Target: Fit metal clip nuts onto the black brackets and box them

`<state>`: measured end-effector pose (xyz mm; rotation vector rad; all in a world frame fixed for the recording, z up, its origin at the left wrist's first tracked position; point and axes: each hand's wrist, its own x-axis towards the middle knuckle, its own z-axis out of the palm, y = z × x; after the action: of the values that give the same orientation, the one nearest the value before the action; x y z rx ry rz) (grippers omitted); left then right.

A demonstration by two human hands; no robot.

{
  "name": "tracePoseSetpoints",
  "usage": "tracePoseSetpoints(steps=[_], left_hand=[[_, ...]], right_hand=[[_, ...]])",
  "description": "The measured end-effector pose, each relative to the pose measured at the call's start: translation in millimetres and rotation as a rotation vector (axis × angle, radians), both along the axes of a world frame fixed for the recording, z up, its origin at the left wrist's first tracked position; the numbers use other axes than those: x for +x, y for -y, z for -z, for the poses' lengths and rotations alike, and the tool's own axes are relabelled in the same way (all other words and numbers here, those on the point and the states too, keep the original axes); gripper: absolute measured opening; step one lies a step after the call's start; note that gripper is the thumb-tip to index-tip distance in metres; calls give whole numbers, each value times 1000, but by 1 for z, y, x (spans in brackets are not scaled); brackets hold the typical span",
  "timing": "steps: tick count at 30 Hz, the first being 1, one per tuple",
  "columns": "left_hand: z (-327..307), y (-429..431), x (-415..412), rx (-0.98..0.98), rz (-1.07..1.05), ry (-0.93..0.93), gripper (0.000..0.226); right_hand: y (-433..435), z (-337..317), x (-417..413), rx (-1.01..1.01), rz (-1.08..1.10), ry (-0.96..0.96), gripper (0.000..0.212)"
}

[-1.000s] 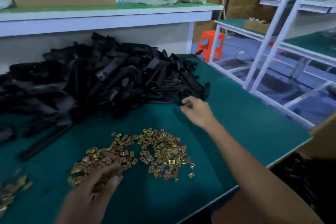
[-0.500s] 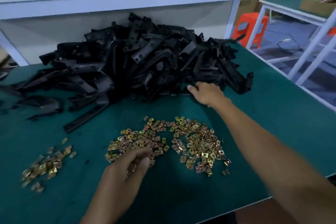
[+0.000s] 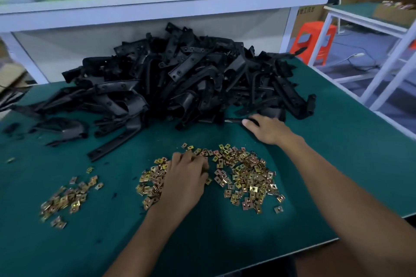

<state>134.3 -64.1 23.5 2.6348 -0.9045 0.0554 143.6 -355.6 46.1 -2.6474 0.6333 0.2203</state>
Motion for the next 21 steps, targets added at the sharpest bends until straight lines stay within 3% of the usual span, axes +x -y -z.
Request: tracePoseSetpoints(steps=[3, 5, 9, 12, 16, 21], left_hand=[[-10, -6, -4, -176, -27, -63, 6], [-18, -13, -11, -315, -77, -170, 4], [-32, -30, -22, -583, -117, -393, 14], [-40, -41, -26, -713, -110, -489, 23], [-47, -49, -34, -861, -124, -577, 23], [-52, -55, -45, -913, -108, -623, 23]], right_hand=[[-11, -13, 6, 71, 41, -30, 79], [-17, -18, 7, 213, 101, 19, 70], [-31, -25, -14, 694, 295, 321, 8], [-49, -35, -60, 868, 306, 483, 24], [-97, -30, -134, 994, 188, 475, 63], [-167, 3, -174, 1127, 195, 450, 42]])
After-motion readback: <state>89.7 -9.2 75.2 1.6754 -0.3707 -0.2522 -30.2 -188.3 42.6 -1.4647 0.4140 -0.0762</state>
